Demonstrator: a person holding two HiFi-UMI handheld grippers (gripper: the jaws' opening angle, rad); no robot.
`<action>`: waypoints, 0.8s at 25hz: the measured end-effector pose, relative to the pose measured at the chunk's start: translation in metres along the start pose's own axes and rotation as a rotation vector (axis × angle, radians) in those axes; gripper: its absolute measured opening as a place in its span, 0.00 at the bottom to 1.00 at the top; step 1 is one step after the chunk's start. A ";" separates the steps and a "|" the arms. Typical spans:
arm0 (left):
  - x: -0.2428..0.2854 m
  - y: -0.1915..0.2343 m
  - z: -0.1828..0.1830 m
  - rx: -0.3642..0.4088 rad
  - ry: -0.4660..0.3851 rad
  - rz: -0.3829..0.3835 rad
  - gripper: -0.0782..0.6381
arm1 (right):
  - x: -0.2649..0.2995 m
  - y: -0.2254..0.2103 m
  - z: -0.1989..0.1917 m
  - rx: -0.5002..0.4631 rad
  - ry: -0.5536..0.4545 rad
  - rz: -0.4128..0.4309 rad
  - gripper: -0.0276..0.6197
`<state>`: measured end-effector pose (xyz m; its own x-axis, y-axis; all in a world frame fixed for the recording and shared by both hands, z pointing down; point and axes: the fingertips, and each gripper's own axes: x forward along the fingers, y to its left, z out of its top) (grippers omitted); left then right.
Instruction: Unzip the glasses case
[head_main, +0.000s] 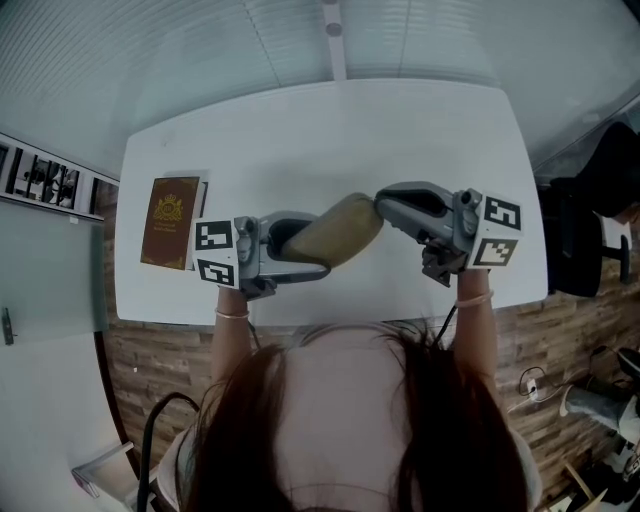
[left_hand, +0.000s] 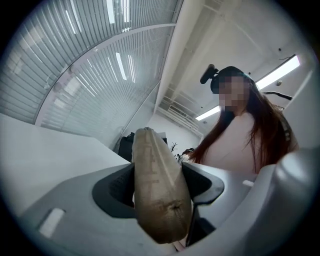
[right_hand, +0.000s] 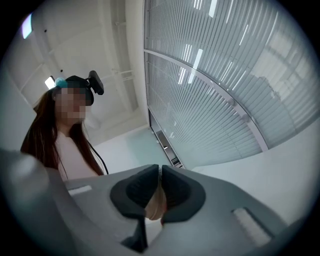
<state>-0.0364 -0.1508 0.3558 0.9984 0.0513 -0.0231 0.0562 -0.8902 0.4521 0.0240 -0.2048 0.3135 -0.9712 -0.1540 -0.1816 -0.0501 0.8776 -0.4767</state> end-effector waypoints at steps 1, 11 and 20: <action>0.000 -0.001 0.000 -0.001 -0.001 -0.001 0.52 | 0.000 0.001 0.000 0.000 0.000 0.000 0.08; -0.013 0.008 -0.001 0.027 -0.002 0.060 0.51 | 0.009 -0.009 -0.006 -0.059 0.038 -0.037 0.05; -0.010 0.010 0.000 -0.078 -0.221 0.039 0.51 | 0.009 -0.011 0.000 -0.102 0.017 -0.049 0.05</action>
<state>-0.0456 -0.1600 0.3600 0.9765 -0.0909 -0.1953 0.0254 -0.8515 0.5237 0.0159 -0.2161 0.3170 -0.9710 -0.1904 -0.1449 -0.1197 0.9110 -0.3947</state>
